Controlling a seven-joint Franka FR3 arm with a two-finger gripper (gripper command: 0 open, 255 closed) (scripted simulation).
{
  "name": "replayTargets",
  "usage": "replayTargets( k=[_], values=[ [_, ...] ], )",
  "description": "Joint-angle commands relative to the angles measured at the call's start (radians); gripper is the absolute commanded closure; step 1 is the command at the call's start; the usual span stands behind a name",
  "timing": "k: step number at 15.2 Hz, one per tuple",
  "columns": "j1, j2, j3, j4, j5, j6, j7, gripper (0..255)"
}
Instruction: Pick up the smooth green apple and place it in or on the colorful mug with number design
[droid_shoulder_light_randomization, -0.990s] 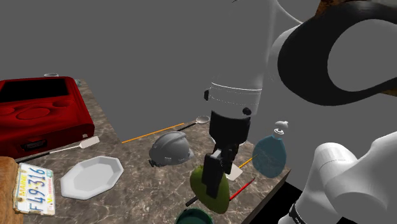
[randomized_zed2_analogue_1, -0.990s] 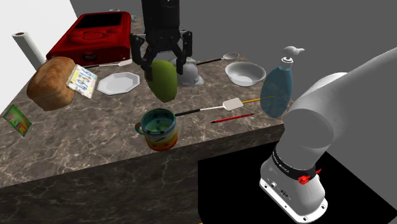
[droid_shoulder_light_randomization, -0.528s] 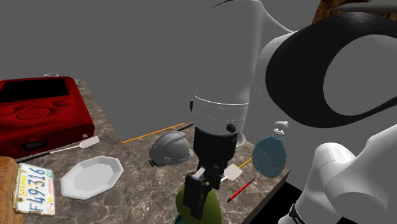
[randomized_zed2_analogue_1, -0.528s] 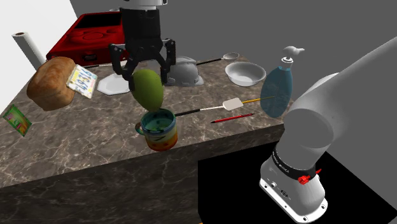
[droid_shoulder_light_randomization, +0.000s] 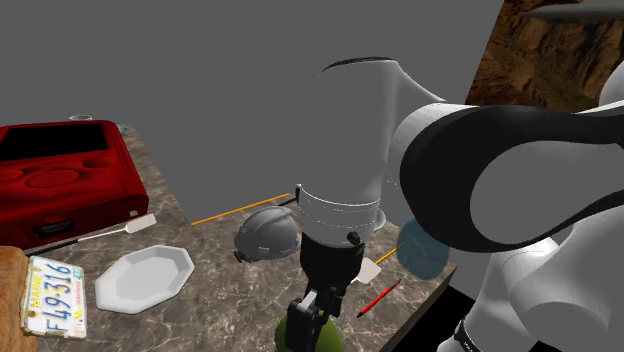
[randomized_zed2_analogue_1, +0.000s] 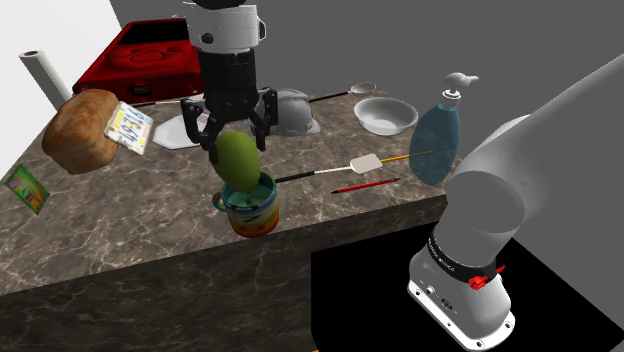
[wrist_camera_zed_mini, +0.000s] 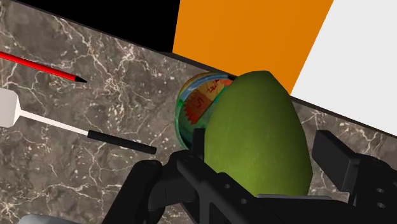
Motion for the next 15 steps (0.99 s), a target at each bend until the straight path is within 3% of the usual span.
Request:
replayTargets(
  k=[1,4,12,13,15],
  values=[
    [0.001,0.007,0.008,-0.023,0.005,0.031,-0.003,255],
    [0.002,0.022,0.020,-0.054,0.011,0.076,-0.009,255],
    [0.002,0.022,0.020,-0.054,0.011,0.076,-0.009,255],
    [0.002,0.022,0.020,-0.054,0.011,0.076,-0.009,0],
    [0.002,0.022,0.020,-0.054,0.011,0.076,-0.009,0]
  ],
)
